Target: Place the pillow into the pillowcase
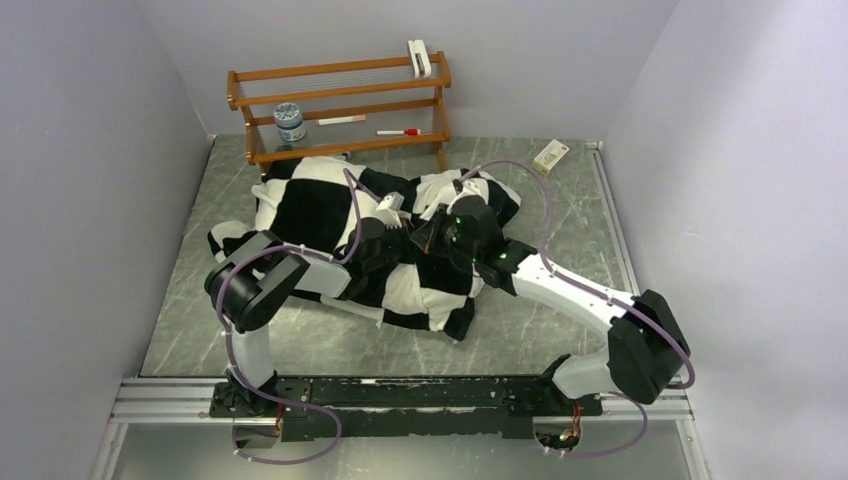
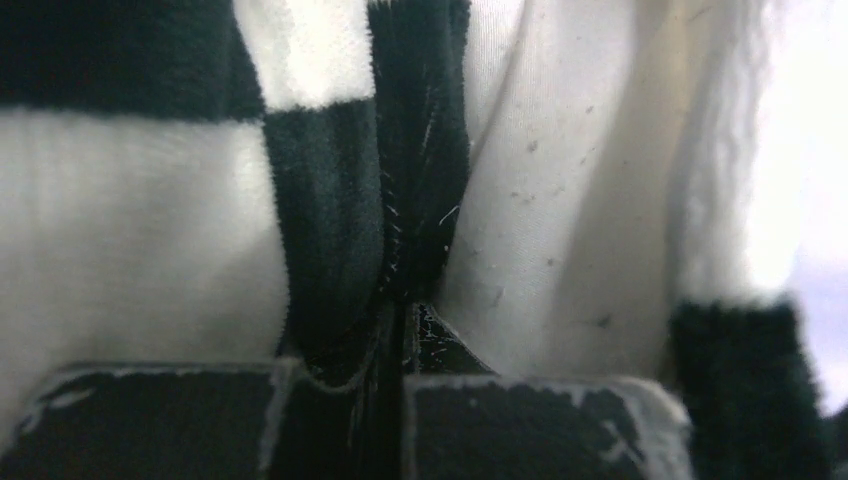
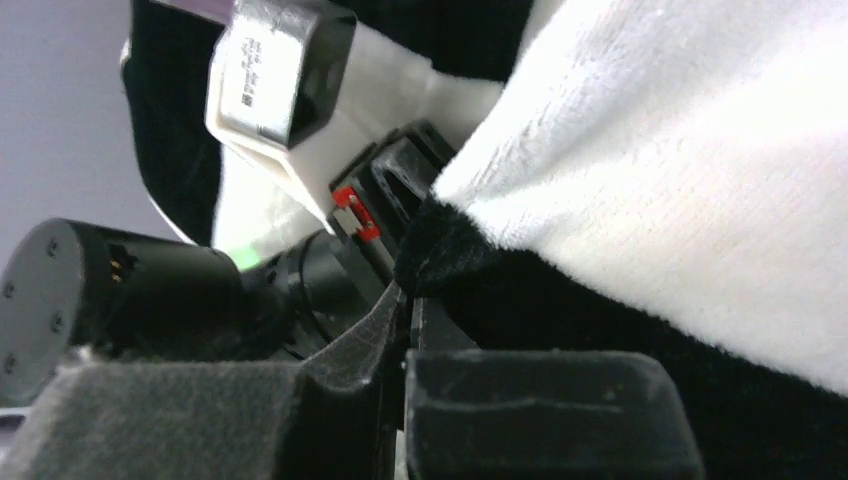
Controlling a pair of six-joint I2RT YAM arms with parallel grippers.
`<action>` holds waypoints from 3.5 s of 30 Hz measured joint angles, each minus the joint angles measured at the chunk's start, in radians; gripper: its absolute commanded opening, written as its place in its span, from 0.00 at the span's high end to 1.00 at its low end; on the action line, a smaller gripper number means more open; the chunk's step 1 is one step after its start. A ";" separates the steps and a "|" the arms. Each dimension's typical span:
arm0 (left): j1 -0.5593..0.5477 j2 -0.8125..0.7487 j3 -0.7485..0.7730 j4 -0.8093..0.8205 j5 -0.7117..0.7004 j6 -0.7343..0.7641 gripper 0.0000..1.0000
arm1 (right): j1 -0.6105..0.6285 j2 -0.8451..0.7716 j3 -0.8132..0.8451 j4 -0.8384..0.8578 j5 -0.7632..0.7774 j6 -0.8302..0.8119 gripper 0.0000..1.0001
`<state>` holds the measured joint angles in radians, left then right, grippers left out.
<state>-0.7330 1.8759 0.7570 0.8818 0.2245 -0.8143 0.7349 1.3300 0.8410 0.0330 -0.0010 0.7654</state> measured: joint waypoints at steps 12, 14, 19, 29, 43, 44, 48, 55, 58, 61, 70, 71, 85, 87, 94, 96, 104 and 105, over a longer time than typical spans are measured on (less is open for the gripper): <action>0.017 -0.016 -0.074 0.111 -0.039 -0.121 0.95 | 0.018 0.061 -0.035 0.230 -0.002 0.079 1.00; 0.018 -0.093 -0.092 0.044 -0.020 -0.128 0.95 | 0.034 -0.012 -0.096 0.227 0.036 0.077 1.00; 0.016 -0.410 -0.077 -0.301 0.012 -0.098 0.95 | 0.039 -0.185 -0.222 0.212 0.141 0.098 1.00; 0.007 -0.710 0.021 -0.589 0.036 -0.053 0.95 | -0.020 -0.251 -0.385 0.366 0.164 0.253 1.00; -0.100 -0.607 0.024 -0.466 0.023 -0.130 0.95 | -0.017 0.140 -0.297 0.842 -0.009 0.342 1.00; -0.101 -0.604 0.024 -0.452 0.017 -0.142 0.95 | -0.015 0.154 -0.308 0.875 -0.010 0.347 1.00; -0.107 -0.604 0.024 -0.443 -0.016 -0.148 0.95 | 0.019 0.169 -0.338 0.956 0.024 0.347 1.00; -0.129 -0.640 0.042 -0.494 -0.120 -0.092 0.95 | 0.113 0.141 -0.343 0.915 0.138 0.324 1.00; -0.135 -0.654 0.050 -0.513 -0.154 -0.071 0.95 | 0.126 0.097 -0.349 0.845 0.198 0.322 0.92; -0.141 -0.653 0.050 -0.514 -0.169 -0.056 0.95 | 0.133 0.044 -0.352 0.754 0.241 0.307 0.68; -0.142 -0.557 0.134 -0.518 -0.133 0.035 0.45 | 0.100 -0.224 -0.279 0.248 0.377 0.161 0.17; -0.142 -0.547 0.156 -0.534 -0.118 0.061 0.40 | 0.069 -0.258 -0.279 0.218 0.369 0.139 0.12; -0.182 -0.530 0.358 -0.861 -0.095 0.423 0.34 | -0.533 -0.297 -0.236 0.145 0.003 -0.029 0.15; -0.216 -0.516 0.380 -0.906 -0.122 0.462 0.34 | -0.610 -0.225 -0.237 0.184 -0.071 -0.027 0.18; -0.338 -0.410 0.467 -0.989 -0.243 0.585 0.30 | -0.793 0.192 -0.225 0.389 -0.313 0.003 0.20; -0.365 -0.377 0.483 -1.006 -0.274 0.612 0.31 | -0.812 0.296 -0.205 0.444 -0.363 0.015 0.17; -0.423 -0.222 0.525 -1.031 -0.325 0.653 0.44 | -0.847 0.573 -0.147 0.763 -0.526 0.085 0.12; -0.423 -0.209 0.525 -1.031 -0.326 0.653 0.46 | -0.848 0.606 -0.137 0.816 -0.544 0.098 0.12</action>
<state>-1.1564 1.6669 1.2819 -0.1493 -0.1013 -0.1616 -0.1131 1.9362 0.7036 0.8486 -0.5446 0.8631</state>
